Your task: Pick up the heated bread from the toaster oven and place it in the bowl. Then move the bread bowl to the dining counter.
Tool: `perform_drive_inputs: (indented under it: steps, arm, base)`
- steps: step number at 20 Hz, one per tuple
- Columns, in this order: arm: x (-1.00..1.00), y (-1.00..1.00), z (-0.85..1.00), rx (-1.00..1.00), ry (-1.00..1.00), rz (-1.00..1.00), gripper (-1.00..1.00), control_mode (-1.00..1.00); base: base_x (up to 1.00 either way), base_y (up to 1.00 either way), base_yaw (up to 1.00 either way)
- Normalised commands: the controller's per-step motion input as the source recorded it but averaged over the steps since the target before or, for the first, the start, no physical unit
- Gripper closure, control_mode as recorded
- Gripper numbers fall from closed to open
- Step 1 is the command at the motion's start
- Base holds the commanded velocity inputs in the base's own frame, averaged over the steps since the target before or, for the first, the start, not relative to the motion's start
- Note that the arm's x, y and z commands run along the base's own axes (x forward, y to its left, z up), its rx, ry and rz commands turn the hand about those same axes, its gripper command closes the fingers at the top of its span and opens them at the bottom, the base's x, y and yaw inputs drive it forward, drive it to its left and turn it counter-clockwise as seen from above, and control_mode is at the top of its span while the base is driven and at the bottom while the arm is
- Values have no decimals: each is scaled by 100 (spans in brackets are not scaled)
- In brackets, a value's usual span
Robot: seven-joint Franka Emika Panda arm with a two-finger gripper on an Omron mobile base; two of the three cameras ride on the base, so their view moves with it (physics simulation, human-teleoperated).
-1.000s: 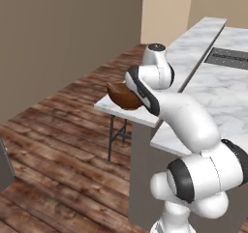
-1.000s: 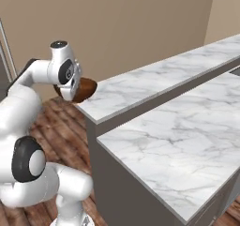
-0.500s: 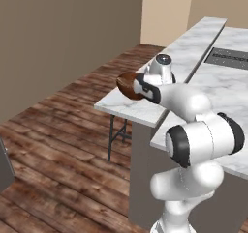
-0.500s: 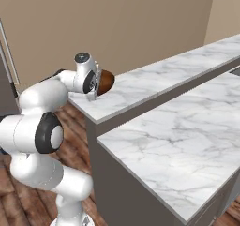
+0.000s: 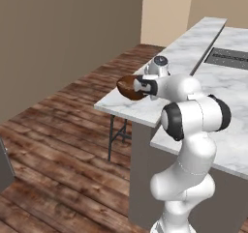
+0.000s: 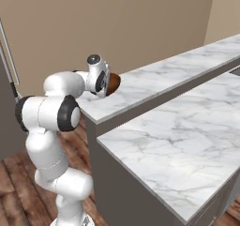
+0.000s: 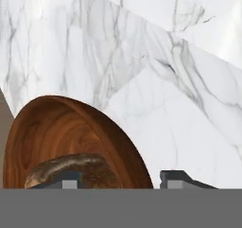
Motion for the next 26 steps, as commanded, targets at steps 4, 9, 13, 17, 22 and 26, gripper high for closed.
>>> perform_drive_inputs:
  steps: [4, 9, 13, 17, 22, 26]
  arm:
    - [-49, -8, 38, 5, -2, 0, -100, -100]
    - [-100, -18, 90, 10, -21, 7, -100, -100]
    - [-100, -41, 58, 9, -22, 11, -100, -100]
    - [-100, -68, -2, 4, -9, 7, -100, -100]
    - [-100, -70, -15, 0, -5, 4, -100, -100]
    - [-100, -91, -16, 0, -8, 2, -100, -100]
  base:
    - [0, 0, 0]
    - [0, 0, 0]
    - [0, 0, 0]
    - [0, 0, 0]
    - [0, 0, 0]
    - [0, 0, 0]
